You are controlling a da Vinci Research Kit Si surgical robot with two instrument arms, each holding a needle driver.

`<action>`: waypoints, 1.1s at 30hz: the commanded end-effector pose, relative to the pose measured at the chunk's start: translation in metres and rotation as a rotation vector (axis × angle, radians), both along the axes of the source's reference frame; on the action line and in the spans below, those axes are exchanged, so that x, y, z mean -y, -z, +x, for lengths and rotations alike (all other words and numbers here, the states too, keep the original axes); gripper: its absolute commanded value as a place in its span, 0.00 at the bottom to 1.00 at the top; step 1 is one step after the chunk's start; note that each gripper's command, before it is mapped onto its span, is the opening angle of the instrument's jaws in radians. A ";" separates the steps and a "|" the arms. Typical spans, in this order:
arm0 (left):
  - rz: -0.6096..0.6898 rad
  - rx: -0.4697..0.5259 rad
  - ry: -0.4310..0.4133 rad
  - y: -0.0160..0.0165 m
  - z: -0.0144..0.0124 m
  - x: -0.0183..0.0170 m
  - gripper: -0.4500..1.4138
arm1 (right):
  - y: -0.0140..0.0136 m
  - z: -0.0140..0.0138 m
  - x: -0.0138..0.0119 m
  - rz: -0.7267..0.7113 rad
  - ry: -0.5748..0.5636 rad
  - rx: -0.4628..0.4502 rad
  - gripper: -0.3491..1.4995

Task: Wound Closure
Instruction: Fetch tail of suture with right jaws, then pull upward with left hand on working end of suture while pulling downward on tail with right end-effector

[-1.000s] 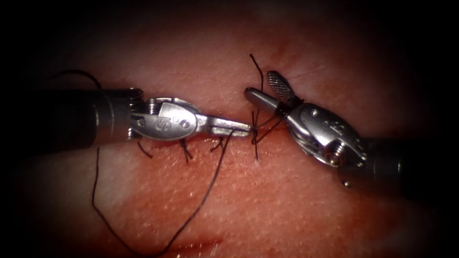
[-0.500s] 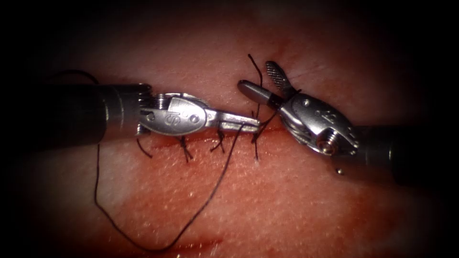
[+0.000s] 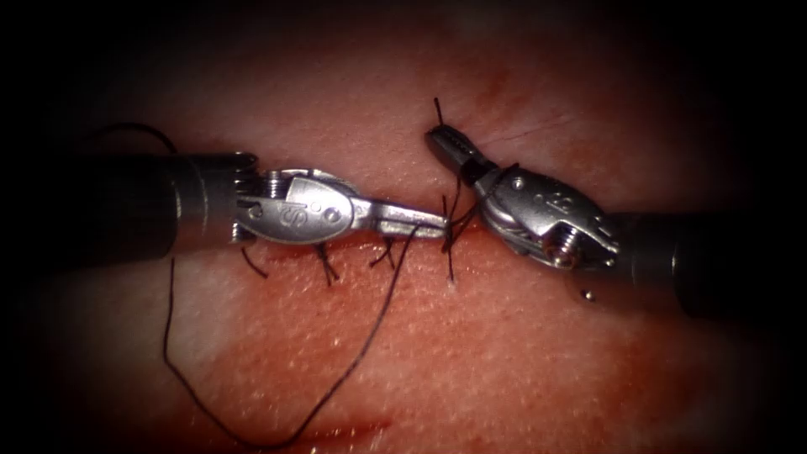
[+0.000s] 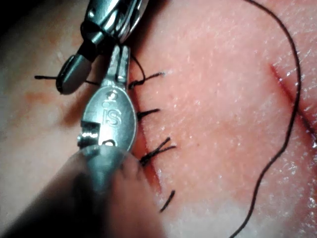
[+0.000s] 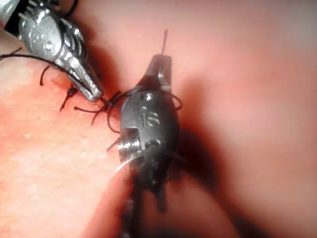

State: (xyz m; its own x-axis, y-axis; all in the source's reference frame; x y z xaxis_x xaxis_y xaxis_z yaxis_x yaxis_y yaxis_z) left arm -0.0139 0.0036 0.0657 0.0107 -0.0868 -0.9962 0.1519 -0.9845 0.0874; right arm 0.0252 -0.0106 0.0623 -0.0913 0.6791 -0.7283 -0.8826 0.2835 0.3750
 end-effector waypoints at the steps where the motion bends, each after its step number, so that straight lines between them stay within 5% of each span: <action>1: 0.000 0.001 -0.001 -0.0005 -0.0004 -0.0005 0.00 | -0.0002 0.0006 0.0001 -0.004 0.005 0.005 0.00; 13: 0.038 -0.050 0.067 -0.0016 0.0032 -0.0059 0.00 | 0.0020 -0.0005 0.0031 -0.078 0.015 -0.006 0.00; 33: 0.164 -0.082 0.257 -0.0145 0.0058 -0.0191 0.00 | 0.0023 -0.0006 0.0096 -0.129 0.101 0.014 0.00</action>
State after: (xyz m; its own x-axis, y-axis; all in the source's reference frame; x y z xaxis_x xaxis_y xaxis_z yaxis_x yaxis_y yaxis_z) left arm -0.0076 0.0225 0.0802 -0.0716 0.0934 -0.9931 -0.1113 -0.9901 -0.0851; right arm 0.0239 -0.0201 0.0597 -0.0157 0.5838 -0.8118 -0.8514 0.4179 0.3170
